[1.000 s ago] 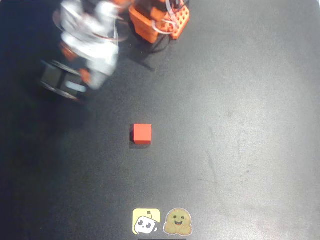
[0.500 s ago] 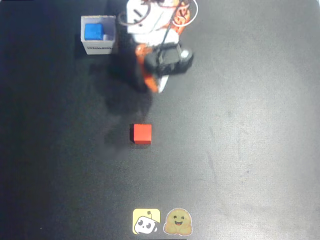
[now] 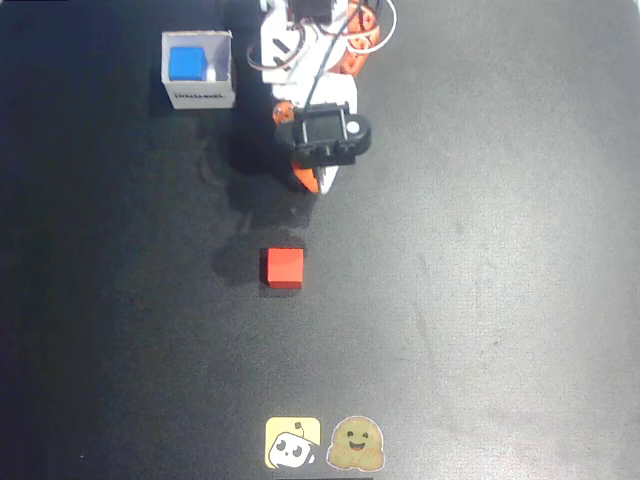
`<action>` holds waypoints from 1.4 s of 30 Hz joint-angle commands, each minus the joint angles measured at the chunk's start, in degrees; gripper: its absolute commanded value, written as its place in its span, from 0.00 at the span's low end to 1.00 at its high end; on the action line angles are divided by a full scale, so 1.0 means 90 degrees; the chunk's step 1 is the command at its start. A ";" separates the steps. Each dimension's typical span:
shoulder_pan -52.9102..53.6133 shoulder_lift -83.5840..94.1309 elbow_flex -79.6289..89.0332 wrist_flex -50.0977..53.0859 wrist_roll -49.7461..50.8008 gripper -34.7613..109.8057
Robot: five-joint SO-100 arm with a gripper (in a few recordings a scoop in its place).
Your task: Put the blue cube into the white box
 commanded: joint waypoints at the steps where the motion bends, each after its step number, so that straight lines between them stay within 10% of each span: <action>1: 0.0264 0.0068 0.0000 0.0479 0.0049 0.24; 42: 0.0264 0.0068 0.0000 0.1475 0.0068 0.24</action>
